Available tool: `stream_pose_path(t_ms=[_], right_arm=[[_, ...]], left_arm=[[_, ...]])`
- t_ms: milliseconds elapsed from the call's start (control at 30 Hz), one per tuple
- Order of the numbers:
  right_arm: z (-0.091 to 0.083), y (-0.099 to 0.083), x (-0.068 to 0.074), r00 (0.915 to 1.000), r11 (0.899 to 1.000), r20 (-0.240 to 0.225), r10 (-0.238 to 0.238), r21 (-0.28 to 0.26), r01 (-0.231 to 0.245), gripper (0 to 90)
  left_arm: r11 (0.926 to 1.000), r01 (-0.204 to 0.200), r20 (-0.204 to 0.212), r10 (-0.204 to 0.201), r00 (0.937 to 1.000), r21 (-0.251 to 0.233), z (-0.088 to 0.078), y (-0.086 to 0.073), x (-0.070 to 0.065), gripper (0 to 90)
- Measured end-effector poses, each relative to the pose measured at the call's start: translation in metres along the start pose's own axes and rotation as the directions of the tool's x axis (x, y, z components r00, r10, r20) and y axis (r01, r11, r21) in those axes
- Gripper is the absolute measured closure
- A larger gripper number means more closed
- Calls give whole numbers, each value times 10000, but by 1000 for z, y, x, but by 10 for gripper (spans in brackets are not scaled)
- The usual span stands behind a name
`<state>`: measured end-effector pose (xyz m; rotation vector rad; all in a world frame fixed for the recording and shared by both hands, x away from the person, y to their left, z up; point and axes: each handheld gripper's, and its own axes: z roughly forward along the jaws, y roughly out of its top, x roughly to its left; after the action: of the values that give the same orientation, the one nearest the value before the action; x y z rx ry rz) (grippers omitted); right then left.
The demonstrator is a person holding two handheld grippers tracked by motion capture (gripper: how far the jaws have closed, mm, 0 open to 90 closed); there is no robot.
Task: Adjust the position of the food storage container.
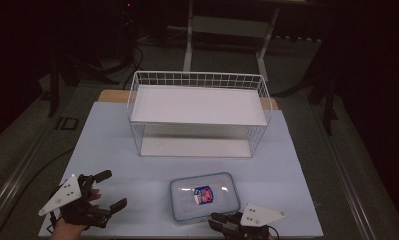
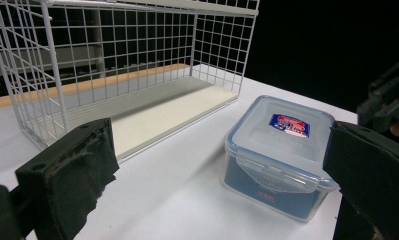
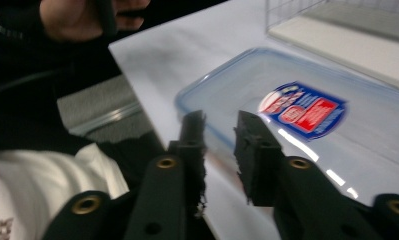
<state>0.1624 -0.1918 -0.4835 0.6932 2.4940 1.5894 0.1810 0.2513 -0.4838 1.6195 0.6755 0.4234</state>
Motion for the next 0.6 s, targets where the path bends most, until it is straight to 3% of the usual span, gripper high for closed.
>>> stream_pose_path(t_ms=[67, 233, 367, 600], right_arm=[[4, -2, 2, 9997, 9995, -147, -219, 242, 223, 895], [22, -10, 3, 9978, 9912, -534, -389, 1242, 453, 899], [34, -16, -1, 9985, 9805, -403, -380, 1915, 451, 899], [42, -20, -9, 9970, 9699, 18, -780, 2314, 755, 899]], left_arm=[[10000, -9, 11, 9, 10000, 18, 0, 0, 0, 7], [10000, -55, 26, 55, 10000, 63, 0, 0, 0, 8], [9999, -61, 54, 61, 10000, 84, 0, 0, 0, 8], [9999, -95, 53, 95, 9999, 114, 0, -1, 1, 8]])
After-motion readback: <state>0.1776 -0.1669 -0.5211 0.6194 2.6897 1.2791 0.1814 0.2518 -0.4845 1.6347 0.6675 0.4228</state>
